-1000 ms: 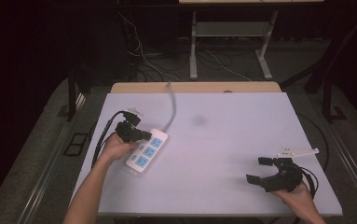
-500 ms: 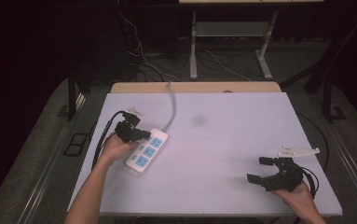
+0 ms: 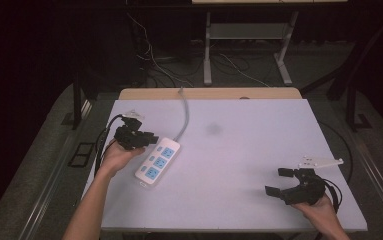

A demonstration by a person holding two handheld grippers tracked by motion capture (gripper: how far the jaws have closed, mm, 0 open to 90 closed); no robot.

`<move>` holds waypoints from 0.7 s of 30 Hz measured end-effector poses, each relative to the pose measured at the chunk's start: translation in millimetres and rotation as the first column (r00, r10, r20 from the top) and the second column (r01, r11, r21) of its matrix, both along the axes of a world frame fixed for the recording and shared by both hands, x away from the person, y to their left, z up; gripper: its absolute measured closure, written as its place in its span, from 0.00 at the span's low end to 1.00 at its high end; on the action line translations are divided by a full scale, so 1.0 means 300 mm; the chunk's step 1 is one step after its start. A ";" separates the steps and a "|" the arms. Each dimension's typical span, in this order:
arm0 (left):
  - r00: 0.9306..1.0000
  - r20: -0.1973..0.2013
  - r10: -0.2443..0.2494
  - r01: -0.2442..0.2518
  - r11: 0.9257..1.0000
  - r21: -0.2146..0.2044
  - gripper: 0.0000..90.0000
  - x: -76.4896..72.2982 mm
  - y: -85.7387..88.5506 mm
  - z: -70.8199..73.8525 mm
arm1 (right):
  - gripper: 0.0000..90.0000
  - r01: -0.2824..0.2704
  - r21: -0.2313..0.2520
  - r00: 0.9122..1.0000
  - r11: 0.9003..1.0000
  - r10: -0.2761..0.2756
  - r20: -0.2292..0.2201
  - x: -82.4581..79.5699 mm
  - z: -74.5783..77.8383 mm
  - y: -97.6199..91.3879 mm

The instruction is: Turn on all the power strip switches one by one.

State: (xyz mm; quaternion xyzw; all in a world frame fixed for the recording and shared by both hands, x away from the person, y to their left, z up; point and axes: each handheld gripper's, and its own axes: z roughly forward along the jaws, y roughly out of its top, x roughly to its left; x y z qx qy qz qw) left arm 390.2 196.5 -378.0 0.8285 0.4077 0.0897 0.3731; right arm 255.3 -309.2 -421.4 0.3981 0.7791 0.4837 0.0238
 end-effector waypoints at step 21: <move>0.991 0.125 0.047 -0.034 0.994 -0.108 0.00 -0.188 0.027 0.078 | 0.01 0.008 0.010 1.000 1.000 -0.008 -0.003 -0.001 0.001 -0.002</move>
